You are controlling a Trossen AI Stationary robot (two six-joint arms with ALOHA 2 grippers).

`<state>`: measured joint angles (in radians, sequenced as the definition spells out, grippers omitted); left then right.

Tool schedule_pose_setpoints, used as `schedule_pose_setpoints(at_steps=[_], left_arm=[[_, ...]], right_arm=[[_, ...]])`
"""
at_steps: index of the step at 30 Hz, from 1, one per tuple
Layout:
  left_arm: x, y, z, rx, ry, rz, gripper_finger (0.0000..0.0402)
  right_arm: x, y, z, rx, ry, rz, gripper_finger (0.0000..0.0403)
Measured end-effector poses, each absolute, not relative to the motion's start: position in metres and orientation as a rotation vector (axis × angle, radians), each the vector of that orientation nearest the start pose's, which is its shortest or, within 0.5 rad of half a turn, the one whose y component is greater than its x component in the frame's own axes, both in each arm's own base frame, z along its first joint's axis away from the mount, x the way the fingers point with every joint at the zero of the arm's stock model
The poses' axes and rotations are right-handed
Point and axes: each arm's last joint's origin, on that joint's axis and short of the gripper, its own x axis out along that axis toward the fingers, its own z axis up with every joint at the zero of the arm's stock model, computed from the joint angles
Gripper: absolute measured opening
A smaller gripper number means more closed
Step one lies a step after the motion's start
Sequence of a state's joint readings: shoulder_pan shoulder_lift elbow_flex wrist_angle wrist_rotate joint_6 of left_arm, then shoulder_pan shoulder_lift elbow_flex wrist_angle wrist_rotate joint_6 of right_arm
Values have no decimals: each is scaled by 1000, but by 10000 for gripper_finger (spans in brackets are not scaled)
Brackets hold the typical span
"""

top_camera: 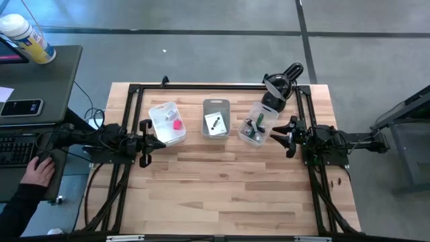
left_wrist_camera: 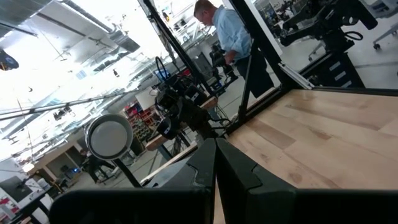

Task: Pick and place items into bin
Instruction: Return to Home Position

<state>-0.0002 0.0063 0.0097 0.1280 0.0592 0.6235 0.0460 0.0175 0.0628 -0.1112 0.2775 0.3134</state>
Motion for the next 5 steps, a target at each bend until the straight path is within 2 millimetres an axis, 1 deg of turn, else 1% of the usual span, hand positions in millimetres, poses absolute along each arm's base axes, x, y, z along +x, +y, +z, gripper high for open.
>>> schedule_pose_setpoints(at_steps=[5], left_arm=[[97, -2, 179, 626, -146, -16, 1]], right_arm=[[94, -4, 173, 301, 29, -239, 167]])
